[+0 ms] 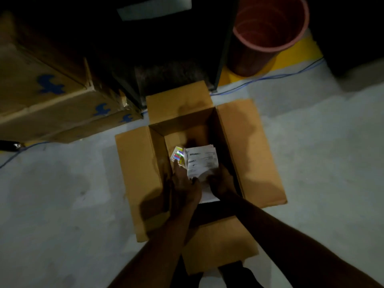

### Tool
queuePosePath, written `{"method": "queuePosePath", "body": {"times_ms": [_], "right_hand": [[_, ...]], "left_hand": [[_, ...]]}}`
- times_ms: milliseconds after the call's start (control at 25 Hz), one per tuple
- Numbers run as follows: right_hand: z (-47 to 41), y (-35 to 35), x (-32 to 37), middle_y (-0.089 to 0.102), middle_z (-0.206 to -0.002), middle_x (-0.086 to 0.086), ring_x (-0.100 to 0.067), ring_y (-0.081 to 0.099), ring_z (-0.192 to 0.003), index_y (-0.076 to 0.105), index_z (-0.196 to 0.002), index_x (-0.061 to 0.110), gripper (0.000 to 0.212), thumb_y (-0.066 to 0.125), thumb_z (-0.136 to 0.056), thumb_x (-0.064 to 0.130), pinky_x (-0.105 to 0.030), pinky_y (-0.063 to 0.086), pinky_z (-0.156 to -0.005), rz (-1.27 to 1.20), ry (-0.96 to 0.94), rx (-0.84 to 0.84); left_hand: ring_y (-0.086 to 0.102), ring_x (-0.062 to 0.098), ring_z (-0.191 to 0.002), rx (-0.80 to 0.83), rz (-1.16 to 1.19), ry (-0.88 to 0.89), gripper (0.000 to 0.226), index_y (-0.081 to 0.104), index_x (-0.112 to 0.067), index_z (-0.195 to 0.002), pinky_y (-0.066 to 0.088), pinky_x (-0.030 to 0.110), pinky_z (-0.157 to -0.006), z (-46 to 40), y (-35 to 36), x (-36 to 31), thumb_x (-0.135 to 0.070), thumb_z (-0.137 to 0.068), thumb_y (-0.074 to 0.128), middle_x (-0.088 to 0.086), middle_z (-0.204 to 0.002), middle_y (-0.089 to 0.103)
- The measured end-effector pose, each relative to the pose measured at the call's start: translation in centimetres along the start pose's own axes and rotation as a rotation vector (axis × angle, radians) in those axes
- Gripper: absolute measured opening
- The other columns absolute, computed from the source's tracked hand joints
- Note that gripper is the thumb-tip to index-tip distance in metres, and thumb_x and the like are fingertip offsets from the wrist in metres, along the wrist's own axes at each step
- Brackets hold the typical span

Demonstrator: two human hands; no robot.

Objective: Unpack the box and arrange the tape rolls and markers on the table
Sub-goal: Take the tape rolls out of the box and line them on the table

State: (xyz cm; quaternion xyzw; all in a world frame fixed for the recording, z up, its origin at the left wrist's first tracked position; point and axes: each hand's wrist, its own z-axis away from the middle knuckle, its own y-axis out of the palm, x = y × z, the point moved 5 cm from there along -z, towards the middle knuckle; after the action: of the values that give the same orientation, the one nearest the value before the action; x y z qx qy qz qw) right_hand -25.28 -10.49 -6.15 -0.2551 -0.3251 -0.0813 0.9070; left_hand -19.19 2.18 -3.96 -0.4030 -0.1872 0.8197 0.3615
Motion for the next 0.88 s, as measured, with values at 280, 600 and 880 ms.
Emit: {"method": "queuePosePath", "body": {"times_ms": [280,600,880], "right_hand": [[7.9,-8.0,9.1,0.066,-0.119,-0.014,-0.029,0.063,-0.114,0.059,-0.122,0.003,0.040,0.060,-0.082,0.005,-0.036,0.053,-0.094,-0.126,-0.164,0.061],[19.4,-16.9,23.3,0.054,-0.129,-0.004,-0.017,0.051,-0.121,0.045,-0.134,0.007,0.048,0.050,-0.088,0.021,0.004,0.036,-0.080,-0.162,-0.240,0.093],[27.9,-22.6,34.3,0.048,-0.146,0.000,-0.008,0.048,-0.132,0.034,-0.147,0.020,0.060,0.043,-0.092,0.043,-0.029,0.042,-0.106,-0.150,-0.569,-0.091]], "left_hand": [[0.064,0.020,-0.104,0.099,0.311,-0.050,0.051,0.062,-0.022,-0.125,0.053,0.037,-0.091,4.2,-5.9,-6.5,-0.037,-0.079,0.074,0.003,-0.120,0.067],[0.057,0.023,-0.106,0.130,0.403,0.022,0.047,0.049,-0.015,-0.135,0.045,0.030,-0.082,16.7,-16.5,-20.1,-0.015,-0.088,0.051,0.004,-0.125,0.058],[0.063,0.022,-0.102,-0.145,0.517,0.277,0.082,0.033,-0.020,-0.141,0.048,0.011,-0.075,25.4,-26.1,-29.6,-0.073,-0.080,0.048,0.005,-0.119,0.062]]}}
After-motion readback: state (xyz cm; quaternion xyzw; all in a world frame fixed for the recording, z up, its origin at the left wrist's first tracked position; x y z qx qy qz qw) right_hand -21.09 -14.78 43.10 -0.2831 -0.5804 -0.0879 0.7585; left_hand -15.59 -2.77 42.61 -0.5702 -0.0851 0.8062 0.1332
